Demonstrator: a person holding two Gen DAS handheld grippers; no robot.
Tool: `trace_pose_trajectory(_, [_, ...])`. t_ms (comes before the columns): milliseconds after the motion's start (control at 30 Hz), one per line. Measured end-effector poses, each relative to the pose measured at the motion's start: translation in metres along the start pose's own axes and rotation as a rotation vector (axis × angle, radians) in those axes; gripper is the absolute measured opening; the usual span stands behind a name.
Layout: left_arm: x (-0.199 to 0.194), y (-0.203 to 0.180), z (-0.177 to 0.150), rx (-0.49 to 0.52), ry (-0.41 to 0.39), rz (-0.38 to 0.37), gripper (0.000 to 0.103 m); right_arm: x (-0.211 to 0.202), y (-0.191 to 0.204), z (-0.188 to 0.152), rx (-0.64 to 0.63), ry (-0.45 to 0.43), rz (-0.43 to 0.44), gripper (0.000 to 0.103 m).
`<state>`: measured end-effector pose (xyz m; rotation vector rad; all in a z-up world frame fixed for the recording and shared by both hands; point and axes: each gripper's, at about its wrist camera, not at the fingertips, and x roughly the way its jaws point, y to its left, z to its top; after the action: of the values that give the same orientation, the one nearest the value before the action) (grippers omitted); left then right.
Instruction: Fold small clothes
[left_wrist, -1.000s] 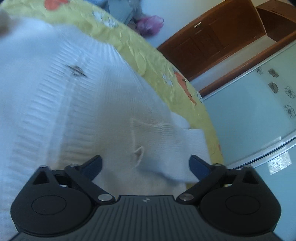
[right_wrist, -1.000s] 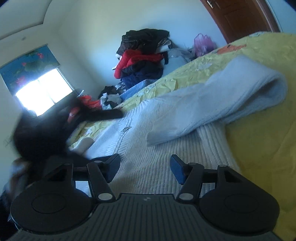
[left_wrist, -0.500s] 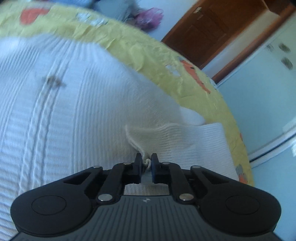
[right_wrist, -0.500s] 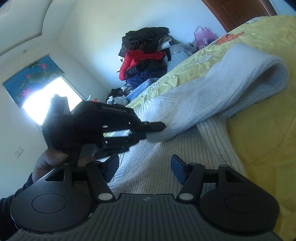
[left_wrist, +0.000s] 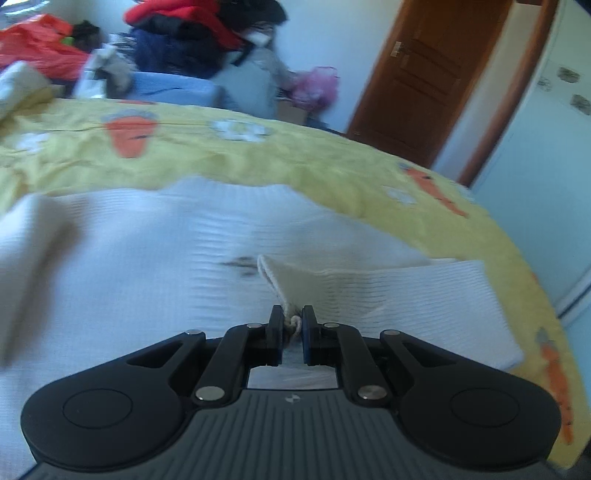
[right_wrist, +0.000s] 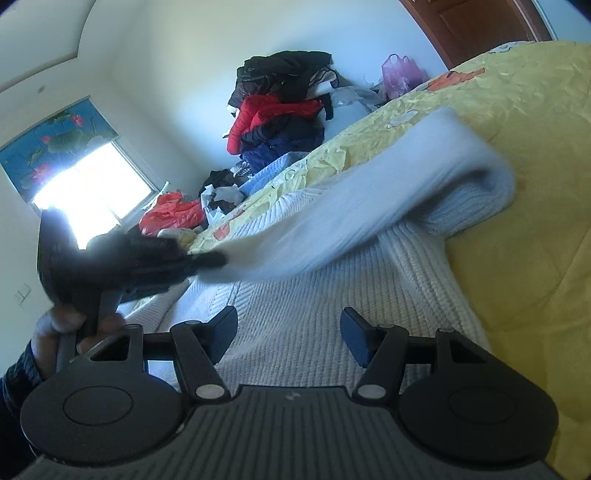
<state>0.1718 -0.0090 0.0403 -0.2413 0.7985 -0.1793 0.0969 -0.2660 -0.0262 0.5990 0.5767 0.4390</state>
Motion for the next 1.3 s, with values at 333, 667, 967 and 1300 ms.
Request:
trace_pose_trajectory(333, [-0.027, 0.069, -0.006, -0.059, -0.038, 0.119, 0.009, 0.003, 0.004, 0.000, -0.021, 0.007, -0.028, 0.066])
trace_pose_trajectory(667, [-0.041, 0.101, -0.009, -0.080, -0.051, 0.155, 0.009, 0.004, 0.003, 0.001, -0.035, 0.014, -0.042, 0.066])
trace_pose_trajectory(967, [-0.031, 0.108, -0.033, -0.072, -0.080, 0.171, 0.014, 0.005, 0.004, 0.002, -0.058, 0.026, -0.060, 0.066])
trace_pose_trajectory(1300, [-0.032, 0.107, -0.049, -0.058, -0.175, 0.167, 0.016, 0.056, 0.055, 0.084, -0.359, -0.032, -0.140, 0.088])
